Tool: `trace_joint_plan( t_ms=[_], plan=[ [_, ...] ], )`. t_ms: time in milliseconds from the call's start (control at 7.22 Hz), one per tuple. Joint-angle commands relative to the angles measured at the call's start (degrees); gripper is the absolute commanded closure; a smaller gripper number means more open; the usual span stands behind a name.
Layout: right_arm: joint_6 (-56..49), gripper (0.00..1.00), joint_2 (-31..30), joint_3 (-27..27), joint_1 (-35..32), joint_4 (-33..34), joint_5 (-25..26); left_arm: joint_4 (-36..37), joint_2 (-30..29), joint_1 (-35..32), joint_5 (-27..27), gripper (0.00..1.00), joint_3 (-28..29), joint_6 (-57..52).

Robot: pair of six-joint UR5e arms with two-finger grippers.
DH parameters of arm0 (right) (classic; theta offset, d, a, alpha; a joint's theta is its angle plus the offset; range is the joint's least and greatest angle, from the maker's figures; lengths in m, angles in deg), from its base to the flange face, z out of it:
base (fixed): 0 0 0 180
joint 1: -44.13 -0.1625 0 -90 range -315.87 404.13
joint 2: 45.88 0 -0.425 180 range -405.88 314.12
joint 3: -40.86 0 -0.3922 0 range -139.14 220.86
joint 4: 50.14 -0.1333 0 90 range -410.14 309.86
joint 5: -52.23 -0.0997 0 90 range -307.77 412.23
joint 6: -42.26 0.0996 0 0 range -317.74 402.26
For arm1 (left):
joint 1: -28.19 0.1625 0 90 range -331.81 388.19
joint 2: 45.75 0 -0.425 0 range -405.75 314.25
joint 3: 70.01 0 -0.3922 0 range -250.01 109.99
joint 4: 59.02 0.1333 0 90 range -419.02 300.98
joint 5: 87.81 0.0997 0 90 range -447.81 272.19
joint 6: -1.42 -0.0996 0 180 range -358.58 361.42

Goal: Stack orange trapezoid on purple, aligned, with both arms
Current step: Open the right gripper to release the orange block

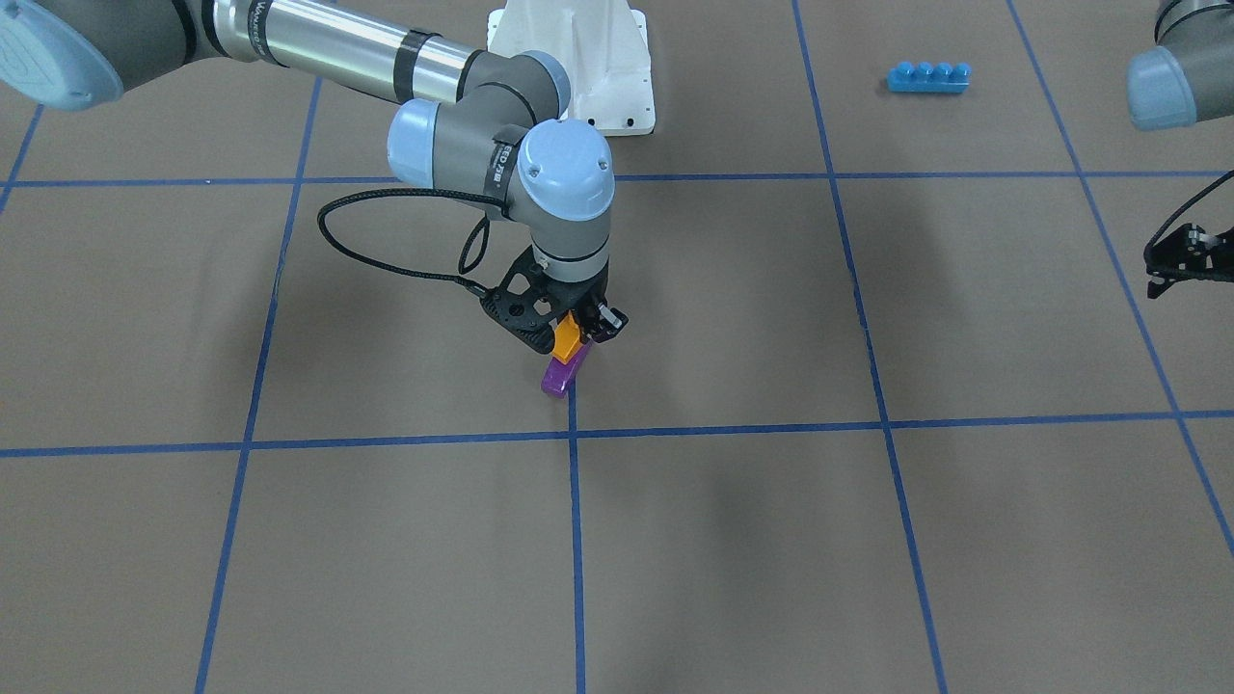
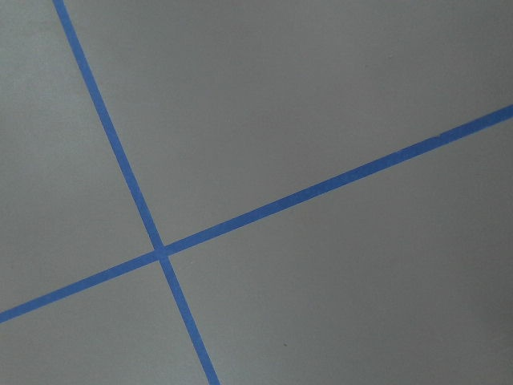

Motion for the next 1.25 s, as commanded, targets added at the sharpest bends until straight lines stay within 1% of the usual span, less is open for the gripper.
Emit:
trace_joint_plan(
  t_ms=[0,139,554,693,831,970,1108],
  plan=[
    [-0.2,0.81,-0.1,0.0,0.0,-0.4,0.2,0.0,0.0,0.0,-0.1,0.0,0.1,-0.2],
    [0.0,0.01,-0.1,-0.1,0.0,-0.4,0.2,0.0,0.0,0.0,0.0,0.0,0.1,-0.2],
    [-0.2,0.0,0.0,-0.8,-0.4,-0.3,-0.1,0.0,-0.3,0.0,0.0,0.0,0.1,-0.1],
    [-0.2,0.0,0.1,-1.2,-1.5,-0.2,-0.8,0.0,-0.2,0.0,0.0,0.0,0.1,-0.2],
    [-0.5,0.0,-0.3,-5.3,-3.7,0.6,-0.9,0.0,-0.1,0.0,0.0,0.0,0.1,-0.3],
    [-3.3,0.0,-3.3,-10.5,-7.2,3.5,-3.2,0.0,0.0,0.0,0.0,0.0,0.1,-0.5],
    [-12.5,0.0,-6.2,-17.0,-10.0,8.7,-5.0,0.0,0.0,0.0,-0.1,0.0,0.1,-0.5]
  ],
)
